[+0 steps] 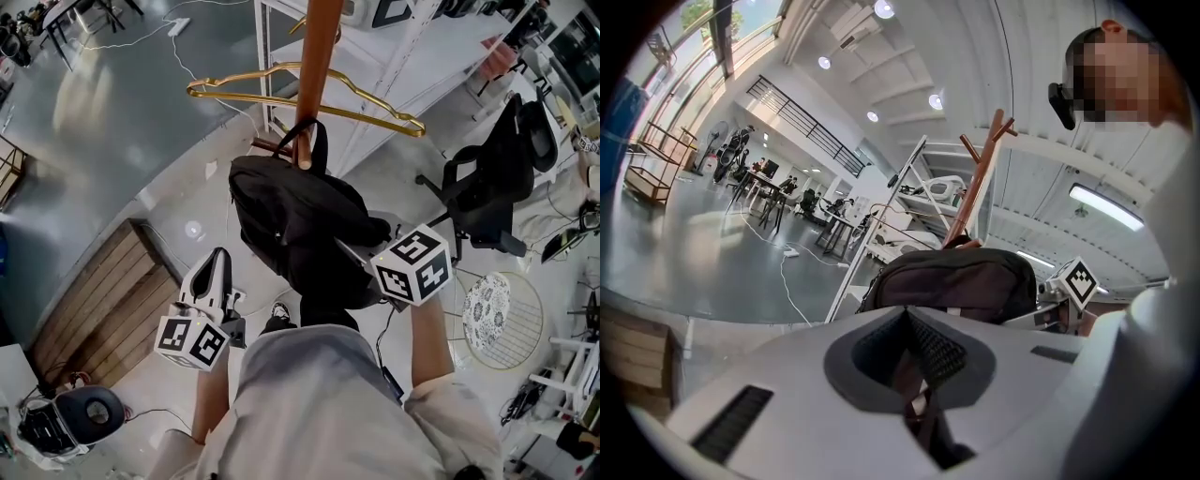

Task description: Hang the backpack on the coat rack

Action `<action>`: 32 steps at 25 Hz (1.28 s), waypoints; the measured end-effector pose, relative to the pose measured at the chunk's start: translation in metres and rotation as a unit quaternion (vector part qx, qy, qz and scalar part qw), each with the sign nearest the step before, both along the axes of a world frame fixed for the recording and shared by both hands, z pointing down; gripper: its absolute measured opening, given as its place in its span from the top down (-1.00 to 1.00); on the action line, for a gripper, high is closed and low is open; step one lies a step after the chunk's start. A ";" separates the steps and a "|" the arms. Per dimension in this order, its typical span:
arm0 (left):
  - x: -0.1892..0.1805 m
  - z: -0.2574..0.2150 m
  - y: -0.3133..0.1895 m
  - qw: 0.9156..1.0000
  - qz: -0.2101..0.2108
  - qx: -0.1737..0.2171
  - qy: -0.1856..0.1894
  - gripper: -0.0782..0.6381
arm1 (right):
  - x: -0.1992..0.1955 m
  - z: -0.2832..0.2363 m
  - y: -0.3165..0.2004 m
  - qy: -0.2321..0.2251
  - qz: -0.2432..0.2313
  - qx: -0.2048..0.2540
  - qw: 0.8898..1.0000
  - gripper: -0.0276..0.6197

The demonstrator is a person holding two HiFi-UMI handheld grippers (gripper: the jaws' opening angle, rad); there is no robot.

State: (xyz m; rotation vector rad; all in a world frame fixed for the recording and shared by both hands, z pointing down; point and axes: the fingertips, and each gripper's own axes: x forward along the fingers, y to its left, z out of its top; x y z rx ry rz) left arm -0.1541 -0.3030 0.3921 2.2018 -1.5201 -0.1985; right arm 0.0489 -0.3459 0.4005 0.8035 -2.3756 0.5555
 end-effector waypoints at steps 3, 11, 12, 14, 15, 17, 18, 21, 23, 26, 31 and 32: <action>0.001 0.000 -0.001 1.000 -0.001 -0.002 0.001 0.77 | 0.000 0.005 -0.001 0.001 0.000 -0.007 1.000 0.51; 0.004 0.002 0.001 1.000 -0.003 -0.009 -0.001 0.77 | 0.001 0.016 -0.002 0.002 -0.003 -0.017 1.000 0.51; 0.004 0.002 0.001 1.000 -0.003 -0.009 -0.001 0.77 | 0.001 0.016 -0.003 0.002 -0.004 -0.018 1.000 0.51; 0.004 0.002 0.002 1.000 -0.003 -0.007 -0.001 0.77 | 0.001 0.018 -0.003 0.002 -0.004 -0.020 1.000 0.51; 0.004 0.002 0.003 1.000 -0.004 -0.008 -0.002 0.77 | 0.002 0.020 -0.004 0.003 -0.004 -0.021 1.000 0.51; 0.004 0.002 0.003 1.000 -0.006 -0.010 -0.003 0.77 | 0.003 0.023 -0.004 0.004 -0.005 -0.024 1.000 0.51; 0.004 0.002 0.003 1.000 -0.007 -0.009 -0.003 0.77 | 0.003 0.025 -0.005 0.005 -0.005 -0.026 1.000 0.51; 0.003 0.002 0.005 1.000 -0.010 -0.014 -0.006 0.77 | 0.004 0.030 -0.006 0.007 -0.006 -0.031 0.999 0.51; 0.003 0.003 0.005 1.000 -0.012 -0.018 -0.008 0.77 | 0.005 0.034 -0.007 0.007 -0.007 -0.035 0.999 0.51; 0.003 0.004 0.005 1.000 -0.013 -0.018 -0.010 0.77 | 0.007 0.039 -0.009 0.006 -0.004 -0.040 0.999 0.51; 0.006 0.006 0.003 1.000 -0.011 -0.021 -0.010 0.77 | 0.012 0.048 -0.015 0.001 0.006 -0.049 0.999 0.51; 0.005 0.006 0.003 1.000 -0.011 -0.020 -0.009 0.77 | 0.012 0.049 -0.016 0.000 0.007 -0.049 0.999 0.51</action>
